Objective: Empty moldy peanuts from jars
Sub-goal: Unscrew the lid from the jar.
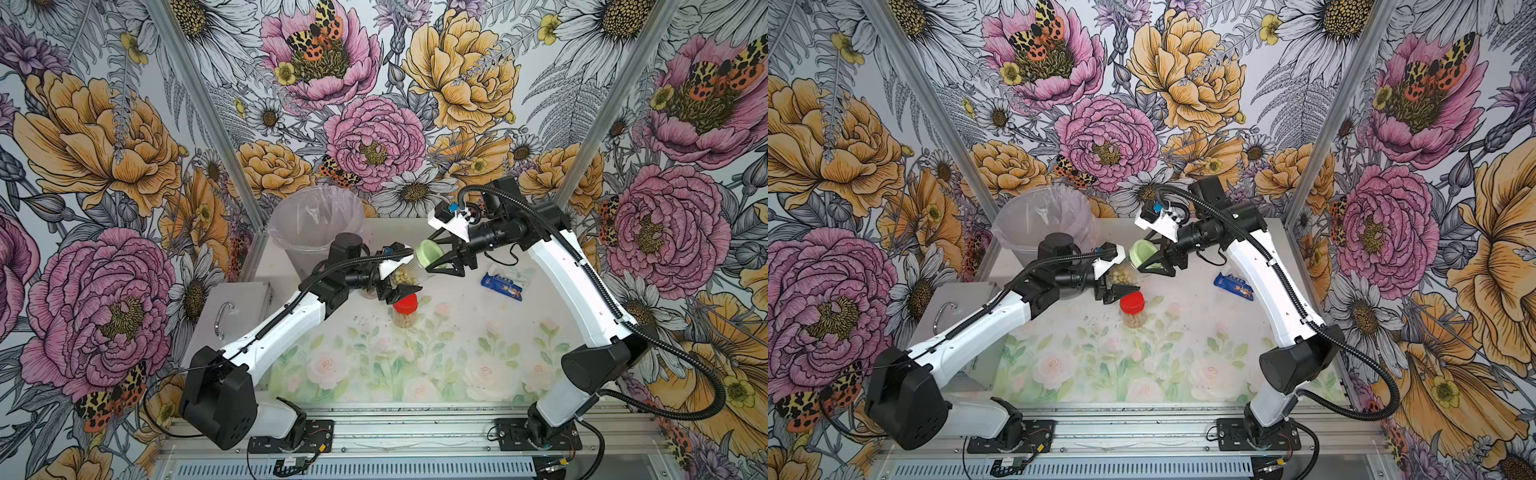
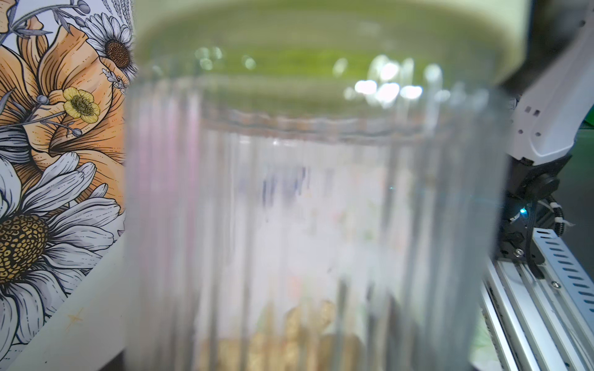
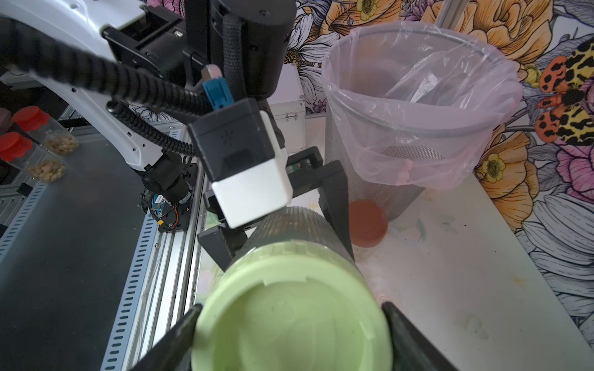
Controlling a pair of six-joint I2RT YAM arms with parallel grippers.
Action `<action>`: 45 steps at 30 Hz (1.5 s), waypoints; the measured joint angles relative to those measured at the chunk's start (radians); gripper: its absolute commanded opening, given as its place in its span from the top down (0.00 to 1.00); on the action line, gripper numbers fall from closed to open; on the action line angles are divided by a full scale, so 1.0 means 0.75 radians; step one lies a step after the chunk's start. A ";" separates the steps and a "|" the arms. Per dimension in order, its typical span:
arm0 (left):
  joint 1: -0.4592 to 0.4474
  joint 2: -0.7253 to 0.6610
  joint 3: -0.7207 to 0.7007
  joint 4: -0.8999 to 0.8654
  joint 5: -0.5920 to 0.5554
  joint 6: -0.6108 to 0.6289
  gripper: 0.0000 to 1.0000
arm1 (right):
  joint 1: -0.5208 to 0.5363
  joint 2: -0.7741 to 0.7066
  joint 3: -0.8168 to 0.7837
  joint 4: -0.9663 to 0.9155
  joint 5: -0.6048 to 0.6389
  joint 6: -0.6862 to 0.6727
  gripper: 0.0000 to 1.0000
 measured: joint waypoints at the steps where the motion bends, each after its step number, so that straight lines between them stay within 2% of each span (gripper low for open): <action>1: 0.003 0.000 0.005 -0.005 0.005 0.004 0.96 | 0.000 0.000 0.000 0.000 -0.001 -0.018 0.22; 15: 0.031 0.000 0.020 -0.141 0.050 0.081 0.96 | 0.015 -0.004 -0.059 -0.011 0.011 -0.312 0.18; 28: 0.079 -0.010 0.061 -0.278 0.143 0.144 0.96 | 0.051 -0.008 -0.043 -0.021 0.050 -0.423 0.18; 37: 0.102 -0.010 0.134 -0.338 0.186 0.172 0.96 | 0.095 0.012 0.135 -0.125 0.223 -0.481 0.19; 45: 0.108 -0.010 0.140 -0.374 0.196 0.172 0.97 | 0.111 0.013 0.147 -0.159 0.320 -0.515 0.19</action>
